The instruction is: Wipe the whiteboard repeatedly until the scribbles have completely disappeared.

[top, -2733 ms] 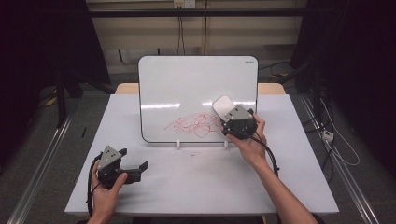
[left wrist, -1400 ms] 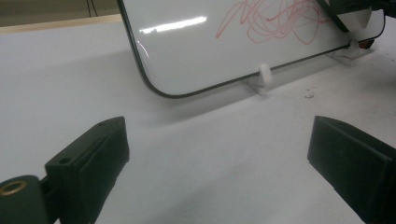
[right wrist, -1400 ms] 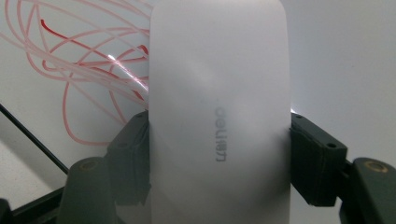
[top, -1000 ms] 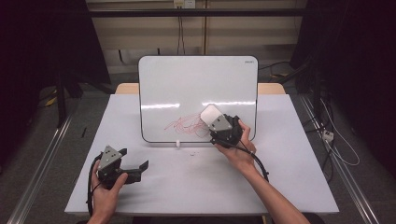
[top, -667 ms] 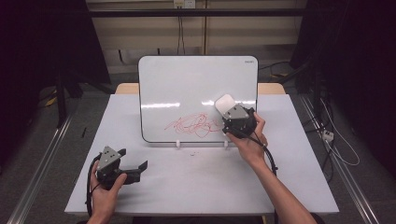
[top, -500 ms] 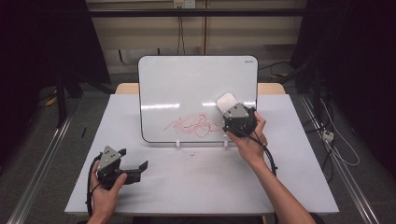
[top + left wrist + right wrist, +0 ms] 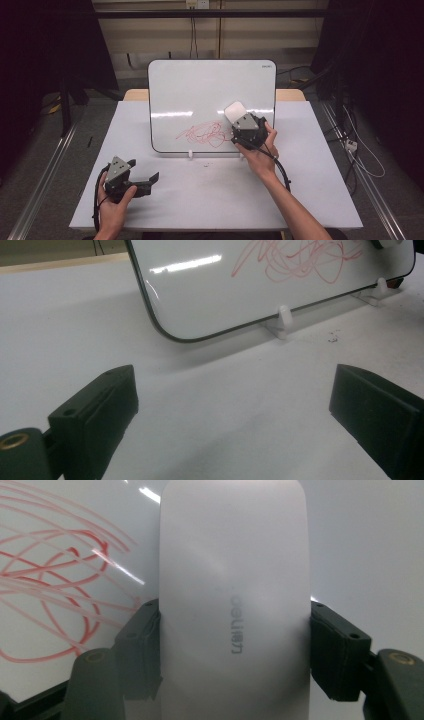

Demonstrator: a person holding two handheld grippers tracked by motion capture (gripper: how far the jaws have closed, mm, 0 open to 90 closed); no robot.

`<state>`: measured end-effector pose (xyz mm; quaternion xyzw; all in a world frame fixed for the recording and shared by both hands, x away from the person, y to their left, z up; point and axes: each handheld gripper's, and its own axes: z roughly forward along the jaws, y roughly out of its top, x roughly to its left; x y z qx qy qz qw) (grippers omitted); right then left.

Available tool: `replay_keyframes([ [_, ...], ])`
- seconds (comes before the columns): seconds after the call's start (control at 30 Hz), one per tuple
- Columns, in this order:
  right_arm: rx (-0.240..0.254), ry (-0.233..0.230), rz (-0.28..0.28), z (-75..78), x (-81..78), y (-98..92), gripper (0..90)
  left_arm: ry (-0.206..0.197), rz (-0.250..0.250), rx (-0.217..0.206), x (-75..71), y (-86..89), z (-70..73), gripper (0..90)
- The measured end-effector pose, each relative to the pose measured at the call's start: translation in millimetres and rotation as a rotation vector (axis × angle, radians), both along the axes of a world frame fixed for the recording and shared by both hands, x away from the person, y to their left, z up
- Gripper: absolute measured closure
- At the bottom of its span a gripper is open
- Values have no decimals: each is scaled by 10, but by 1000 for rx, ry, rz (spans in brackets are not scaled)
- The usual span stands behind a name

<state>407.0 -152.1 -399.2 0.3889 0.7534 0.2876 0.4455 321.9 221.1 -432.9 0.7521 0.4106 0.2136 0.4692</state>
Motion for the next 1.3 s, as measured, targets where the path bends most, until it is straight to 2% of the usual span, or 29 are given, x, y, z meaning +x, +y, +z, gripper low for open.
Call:
replay_keyframes([
  [0.17,-34,13,58,-89,-54,217,314,-5,-3,9,-7,10,10,53],
  [0.23,-44,8,65,-118,-72,277,314,-4,0,4,-8,11,9,53],
  [0.7,-73,8,96,-232,-161,445,315,0,-3,-2,-4,-2,3,53],
  [0.8,-97,10,115,-273,-197,494,315,1,-4,1,-3,3,1,53],
  [1.0,-91,22,132,-249,-175,455,315,9,-2,0,7,20,-9,52],
  [1.07,-60,24,115,-221,-154,409,314,6,3,-6,9,27,-9,53],
  [1.3,-34,13,79,-110,-68,249,315,4,2,-7,4,29,-2,53],
])
